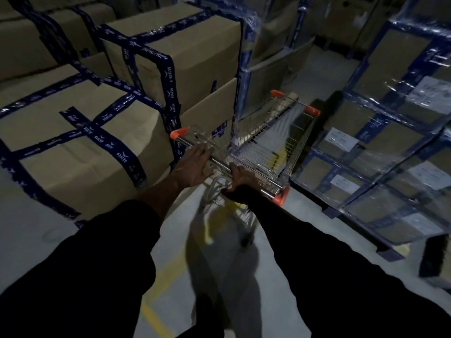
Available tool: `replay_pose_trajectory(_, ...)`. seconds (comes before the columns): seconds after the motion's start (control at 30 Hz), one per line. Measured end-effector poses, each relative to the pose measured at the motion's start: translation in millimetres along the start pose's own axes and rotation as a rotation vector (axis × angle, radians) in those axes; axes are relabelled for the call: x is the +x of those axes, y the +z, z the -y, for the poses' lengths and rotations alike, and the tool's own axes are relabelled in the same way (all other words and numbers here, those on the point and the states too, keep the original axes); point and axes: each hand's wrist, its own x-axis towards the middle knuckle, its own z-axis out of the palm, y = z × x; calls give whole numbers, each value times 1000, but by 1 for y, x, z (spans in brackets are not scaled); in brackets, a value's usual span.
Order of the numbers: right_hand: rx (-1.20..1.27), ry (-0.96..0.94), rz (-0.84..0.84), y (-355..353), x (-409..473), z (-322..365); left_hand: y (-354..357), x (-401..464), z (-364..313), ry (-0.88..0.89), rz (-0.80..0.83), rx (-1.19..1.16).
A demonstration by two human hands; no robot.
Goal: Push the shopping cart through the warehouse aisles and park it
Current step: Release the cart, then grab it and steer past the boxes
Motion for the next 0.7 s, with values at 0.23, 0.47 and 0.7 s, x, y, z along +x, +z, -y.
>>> replay_pose_trajectory(0.23,-2,146,-143,18,22,0,17,46,32,160,-23,108)
replay_pose_trajectory(0.47,-13,227,4,1,19,-8,0,43,3,102,104,126)
replay_pose_trajectory(0.7,49,258,129,-4,-21,-20,6,6,-25,107,150,-3)
